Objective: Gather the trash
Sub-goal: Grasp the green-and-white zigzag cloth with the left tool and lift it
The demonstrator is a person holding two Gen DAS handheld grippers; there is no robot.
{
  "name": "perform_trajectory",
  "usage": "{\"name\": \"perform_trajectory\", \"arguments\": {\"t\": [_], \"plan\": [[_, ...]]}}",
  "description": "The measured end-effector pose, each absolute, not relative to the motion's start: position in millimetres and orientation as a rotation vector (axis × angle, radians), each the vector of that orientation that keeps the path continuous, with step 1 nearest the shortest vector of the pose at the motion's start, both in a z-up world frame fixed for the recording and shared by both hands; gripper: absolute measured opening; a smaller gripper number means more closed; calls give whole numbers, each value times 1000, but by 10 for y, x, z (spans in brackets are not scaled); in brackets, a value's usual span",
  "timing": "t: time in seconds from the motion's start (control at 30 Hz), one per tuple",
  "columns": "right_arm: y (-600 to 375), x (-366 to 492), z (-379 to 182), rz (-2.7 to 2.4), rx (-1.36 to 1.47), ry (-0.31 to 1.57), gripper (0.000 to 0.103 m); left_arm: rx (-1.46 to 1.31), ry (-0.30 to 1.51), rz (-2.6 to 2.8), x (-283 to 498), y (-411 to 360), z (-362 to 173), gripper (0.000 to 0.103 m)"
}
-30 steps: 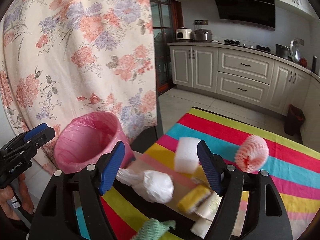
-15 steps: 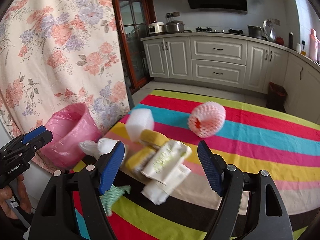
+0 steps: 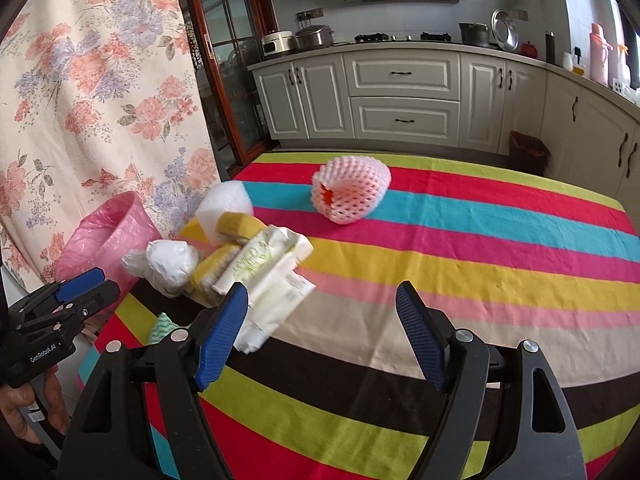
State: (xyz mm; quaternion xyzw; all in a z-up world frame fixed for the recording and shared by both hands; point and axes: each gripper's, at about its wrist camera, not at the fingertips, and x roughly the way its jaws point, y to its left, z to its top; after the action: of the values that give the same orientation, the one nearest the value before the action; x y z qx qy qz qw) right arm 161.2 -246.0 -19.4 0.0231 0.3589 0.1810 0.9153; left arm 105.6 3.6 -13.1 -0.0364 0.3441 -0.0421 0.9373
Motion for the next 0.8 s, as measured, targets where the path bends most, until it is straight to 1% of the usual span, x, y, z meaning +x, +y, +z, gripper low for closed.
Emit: {"name": "perform_trajectory", "arguments": {"t": [0.2, 0.37, 0.8], "plan": [[-2576, 1602, -239, 360, 56, 743, 73, -77, 766, -106, 1076, -69, -339, 51], [-2585, 1607, -253, 363, 60, 744, 73, -85, 815, -120, 1112, -123, -484, 47], [-2474, 1666, -388, 387, 59, 782, 73, -97, 898, -114, 1212, -133, -715, 44]]}}
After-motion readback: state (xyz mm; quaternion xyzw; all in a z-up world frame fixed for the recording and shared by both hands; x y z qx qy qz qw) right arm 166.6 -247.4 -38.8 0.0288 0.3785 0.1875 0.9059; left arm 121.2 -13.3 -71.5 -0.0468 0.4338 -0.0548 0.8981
